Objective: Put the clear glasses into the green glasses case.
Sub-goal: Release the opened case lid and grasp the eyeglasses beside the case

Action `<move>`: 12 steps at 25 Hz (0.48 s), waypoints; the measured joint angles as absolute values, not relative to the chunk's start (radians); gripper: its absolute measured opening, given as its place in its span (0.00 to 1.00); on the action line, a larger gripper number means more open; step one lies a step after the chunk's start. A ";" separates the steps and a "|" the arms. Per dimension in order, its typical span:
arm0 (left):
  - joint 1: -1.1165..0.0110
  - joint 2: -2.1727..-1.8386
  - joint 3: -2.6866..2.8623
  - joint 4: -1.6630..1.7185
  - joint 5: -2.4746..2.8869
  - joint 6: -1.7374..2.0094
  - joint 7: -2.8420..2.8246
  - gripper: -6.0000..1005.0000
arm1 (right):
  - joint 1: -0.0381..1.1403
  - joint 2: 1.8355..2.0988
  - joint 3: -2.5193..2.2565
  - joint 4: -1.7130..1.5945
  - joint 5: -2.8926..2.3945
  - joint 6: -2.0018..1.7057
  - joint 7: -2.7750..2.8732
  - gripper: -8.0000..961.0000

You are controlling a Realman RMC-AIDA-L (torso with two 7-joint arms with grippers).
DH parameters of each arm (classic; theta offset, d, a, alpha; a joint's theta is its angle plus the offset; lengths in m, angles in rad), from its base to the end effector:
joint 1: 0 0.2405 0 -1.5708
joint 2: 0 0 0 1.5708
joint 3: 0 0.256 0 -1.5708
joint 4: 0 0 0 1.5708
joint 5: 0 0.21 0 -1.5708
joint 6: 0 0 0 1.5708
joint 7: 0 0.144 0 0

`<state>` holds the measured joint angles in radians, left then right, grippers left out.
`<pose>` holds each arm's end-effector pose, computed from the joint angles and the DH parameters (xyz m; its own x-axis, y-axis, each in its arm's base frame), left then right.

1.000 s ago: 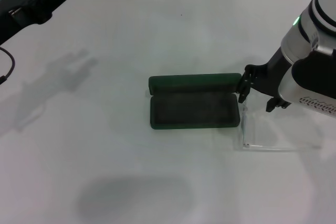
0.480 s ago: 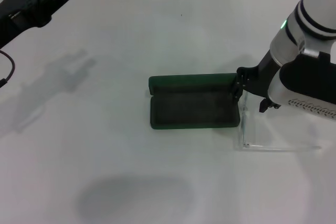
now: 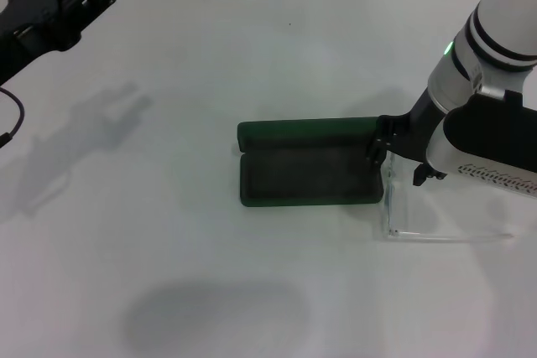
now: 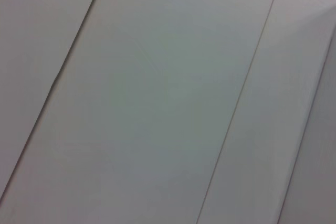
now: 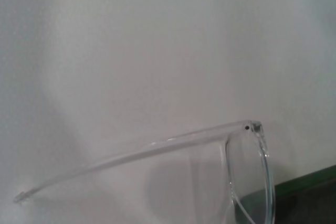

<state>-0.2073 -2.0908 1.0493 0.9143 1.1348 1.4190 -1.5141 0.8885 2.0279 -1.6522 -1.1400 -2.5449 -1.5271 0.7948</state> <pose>-0.2435 0.3121 0.0648 0.3908 0.1592 0.9066 0.6535 -0.7416 -0.1515 0.1229 0.3729 -0.0431 0.1074 0.9675 0.2288 0.8228 -0.2157 0.5258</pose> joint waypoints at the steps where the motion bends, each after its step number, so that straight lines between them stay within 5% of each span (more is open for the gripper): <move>1: -0.207 -2.091 1.049 0.914 1.135 1.419 -1.514 0.43 | 0.890 2.028 -1.653 -1.140 -2.544 -1.527 0.794 0.59; 12: -0.209 -2.091 1.049 0.913 1.135 1.420 -1.514 0.43 | 0.899 2.028 -1.654 -1.118 -2.537 -1.513 0.794 0.56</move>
